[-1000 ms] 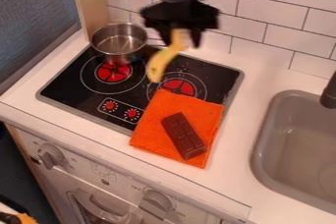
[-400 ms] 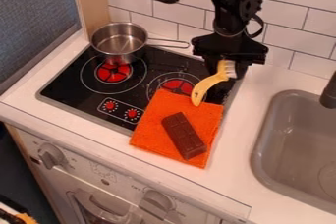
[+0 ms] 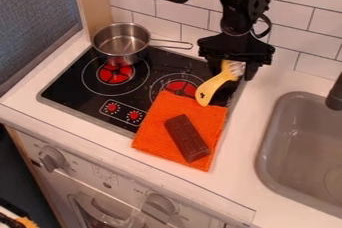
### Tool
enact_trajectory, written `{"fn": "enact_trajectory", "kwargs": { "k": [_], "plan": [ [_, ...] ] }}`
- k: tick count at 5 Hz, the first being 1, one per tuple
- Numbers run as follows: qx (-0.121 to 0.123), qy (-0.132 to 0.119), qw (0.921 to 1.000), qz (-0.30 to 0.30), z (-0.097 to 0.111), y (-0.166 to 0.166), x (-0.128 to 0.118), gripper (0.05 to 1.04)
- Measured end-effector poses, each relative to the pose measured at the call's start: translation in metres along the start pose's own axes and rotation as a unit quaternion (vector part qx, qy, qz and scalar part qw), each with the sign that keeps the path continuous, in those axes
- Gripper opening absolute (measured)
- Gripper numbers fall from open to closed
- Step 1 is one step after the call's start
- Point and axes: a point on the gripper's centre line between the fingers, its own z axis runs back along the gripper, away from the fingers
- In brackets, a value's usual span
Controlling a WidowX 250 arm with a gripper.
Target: Moved the brush to the upper right corner of the cooker
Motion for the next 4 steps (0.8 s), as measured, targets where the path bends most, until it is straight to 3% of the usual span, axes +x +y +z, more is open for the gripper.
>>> {"fn": "enact_trajectory", "kwargs": {
  "k": [1,3,4],
  "plan": [
    [0.005,0.006,0.9999,0.006,-0.001,0.008,0.0,1.011],
    [0.025,0.014,0.9993,0.023,-0.002,0.024,-0.001,1.001],
    [0.007,-0.006,0.9992,0.039,0.017,0.031,0.005,1.001]
  ]
}}
